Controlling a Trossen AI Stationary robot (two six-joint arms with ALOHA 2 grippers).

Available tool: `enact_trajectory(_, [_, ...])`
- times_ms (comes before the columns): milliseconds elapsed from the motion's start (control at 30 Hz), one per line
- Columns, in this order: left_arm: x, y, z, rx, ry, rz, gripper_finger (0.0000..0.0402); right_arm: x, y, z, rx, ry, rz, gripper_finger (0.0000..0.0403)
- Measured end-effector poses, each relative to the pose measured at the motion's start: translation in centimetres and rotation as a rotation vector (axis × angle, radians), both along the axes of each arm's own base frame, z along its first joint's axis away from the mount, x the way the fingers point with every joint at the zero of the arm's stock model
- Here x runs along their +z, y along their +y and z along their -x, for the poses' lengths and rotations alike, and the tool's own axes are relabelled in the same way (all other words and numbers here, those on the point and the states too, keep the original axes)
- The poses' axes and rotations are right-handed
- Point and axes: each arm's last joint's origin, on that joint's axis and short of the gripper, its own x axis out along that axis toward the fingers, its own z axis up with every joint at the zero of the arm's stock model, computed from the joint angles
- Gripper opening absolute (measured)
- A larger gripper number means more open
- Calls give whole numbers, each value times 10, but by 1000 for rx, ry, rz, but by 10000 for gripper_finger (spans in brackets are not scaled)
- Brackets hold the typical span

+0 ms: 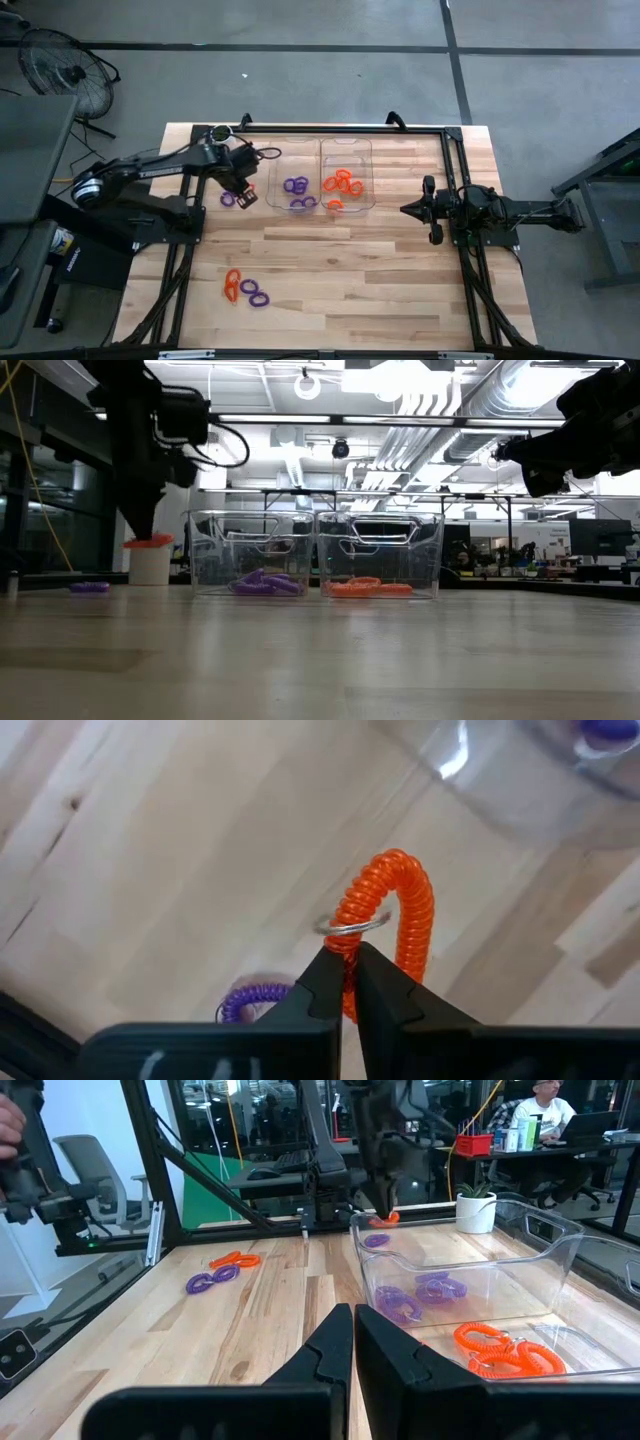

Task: Sort spring keychains
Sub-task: Put the orange spring keychain into the right transparent bin

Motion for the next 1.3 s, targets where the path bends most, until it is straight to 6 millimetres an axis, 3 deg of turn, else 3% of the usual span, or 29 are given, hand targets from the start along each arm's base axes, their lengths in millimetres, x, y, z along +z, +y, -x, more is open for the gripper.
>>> enact_trajectory(367, [16, -1, -6, 38, -225, 53, 3, 0, 0, 0, 0, 0, 0, 11])
enact_trajectory(700, [47, 11, -30, 37, -332, 3, 3, 0, 0, 0, 0, 0, 0, 11])
enact_trajectory(900, [60, 24, -58, 1, -345, -14, 3, 0, 0, 0, 1, 0, 0, 11])
enact_trajectory(1300, [75, 32, -145, -257, -289, -57, 3, 0, 0, 0, 0, 0, 0, 11])
